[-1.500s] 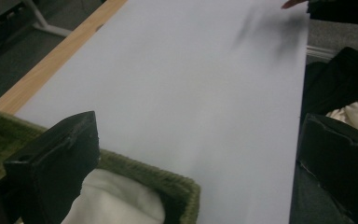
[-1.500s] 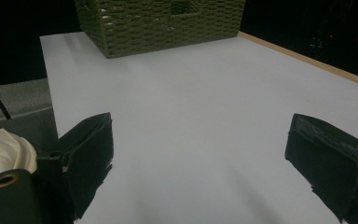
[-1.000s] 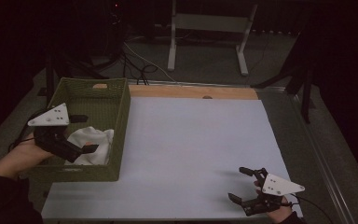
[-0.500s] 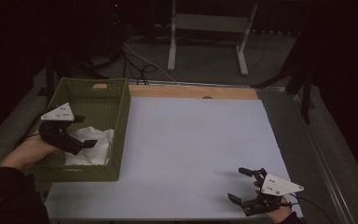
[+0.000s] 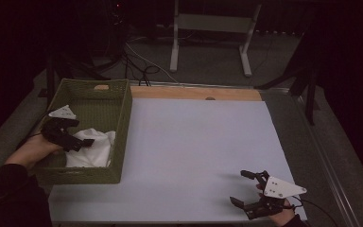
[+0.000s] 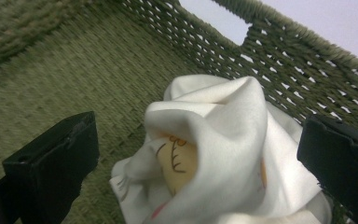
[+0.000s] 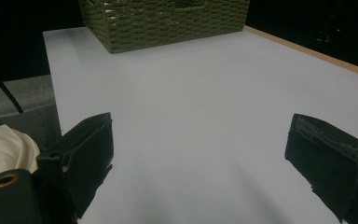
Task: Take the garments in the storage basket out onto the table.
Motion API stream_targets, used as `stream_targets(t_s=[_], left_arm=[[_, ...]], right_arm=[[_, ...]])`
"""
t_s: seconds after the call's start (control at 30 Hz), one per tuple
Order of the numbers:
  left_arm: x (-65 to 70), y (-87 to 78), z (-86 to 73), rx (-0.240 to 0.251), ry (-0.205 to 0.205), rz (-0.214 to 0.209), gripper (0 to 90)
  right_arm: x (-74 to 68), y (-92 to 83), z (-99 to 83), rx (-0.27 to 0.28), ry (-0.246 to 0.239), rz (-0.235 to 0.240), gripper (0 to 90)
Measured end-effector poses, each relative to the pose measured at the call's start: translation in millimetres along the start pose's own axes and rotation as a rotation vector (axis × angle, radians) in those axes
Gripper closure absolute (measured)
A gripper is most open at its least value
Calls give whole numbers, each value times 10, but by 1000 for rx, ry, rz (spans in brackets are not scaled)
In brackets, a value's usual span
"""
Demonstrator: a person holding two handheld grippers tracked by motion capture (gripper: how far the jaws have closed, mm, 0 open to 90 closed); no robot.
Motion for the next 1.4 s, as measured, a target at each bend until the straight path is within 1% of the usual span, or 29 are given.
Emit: stream_targets(t_s=[0.07,0.13,0.17,0.2,0.23,0.27,0.33,0.37,0.43,0.47,0.5,0.6,0.67,0.7,0.73,0.77,0.8,0.83,0.87,0.93,1.0,1.07,1.13,1.17,1.23,1.27,1.33,1.37,1.4], left_arm=[[-8,63,7,-19,-2,0,0],[-14,129,10,-56,-15,-18,0],[-14,129,10,-56,-15,-18,0],[-15,187,11,-88,-24,-34,0],[-9,217,7,-100,-25,-45,0],[-11,251,3,-119,-29,-48,0],[-11,315,-14,-156,-15,-48,0],[-8,344,-23,-174,-22,-48,0],[-5,391,-40,-191,-23,-49,0],[1,432,-54,-218,-27,-56,0],[10,456,-64,-223,-31,-63,0],[16,540,-103,-267,-34,-66,0],[28,563,-115,-242,-24,-72,0],[41,581,-121,-254,-23,-75,0],[49,604,-128,-274,-10,-73,0],[49,604,-128,-274,-10,-73,0],[85,662,-148,-324,25,-68,0],[97,684,-152,-339,29,-67,0],[107,701,-153,-350,37,-67,0],[127,728,-150,-365,36,-61,4],[146,753,-145,-380,52,-55,20],[172,770,-135,-381,63,-52,44],[198,785,-133,-388,79,-59,79],[208,792,-131,-391,94,-55,101],[223,802,-133,-397,105,-62,157],[229,802,-131,-403,128,-53,174],[234,792,-127,-399,152,-68,277],[234,792,-127,-399,152,-68,330],[244,758,-117,-391,179,-67,418]], right_arm=[[2,-2,2,1,-6,0,80],[4,-2,2,4,-12,0,80],[4,-2,2,4,-12,0,80],[5,-1,1,10,-11,0,80],[4,-4,1,6,-2,0,80],[4,-5,-1,8,-1,1,80],[4,-6,-3,6,1,0,80],[5,-7,-3,8,1,0,80],[7,-6,-3,10,-4,-1,80],[2,-7,-2,9,-1,1,80],[2,-7,-3,10,0,1,80],[4,-2,-2,10,-6,3,80],[4,-1,0,11,-8,5,80],[3,0,0,12,-9,5,80],[2,0,0,12,-8,6,80],[2,0,0,12,-8,6,80],[2,1,-1,12,-8,6,80],[-2,1,-1,4,0,10,80],[-2,2,0,5,1,11,80],[-2,3,0,9,-3,12,80],[-2,2,-3,8,3,11,80],[1,2,-4,9,4,13,81],[-2,2,-3,4,-1,11,92],[1,7,-4,5,-8,9,92],[1,8,-5,7,-8,9,92],[-3,3,-2,6,-1,11,92],[-1,0,-2,6,1,9,92],[-1,0,-2,6,1,9,92],[4,5,-6,5,-8,5,92]])
Point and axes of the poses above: each handheld gripper's, and its own axes: y roughly forward along the jaws, z roughly out of its top, x roughly to its right, the point moved 1 cm from there along y, roughly forward along the jaws, and after that the axes turned 8 degrees about z, right-handed, at the moved point
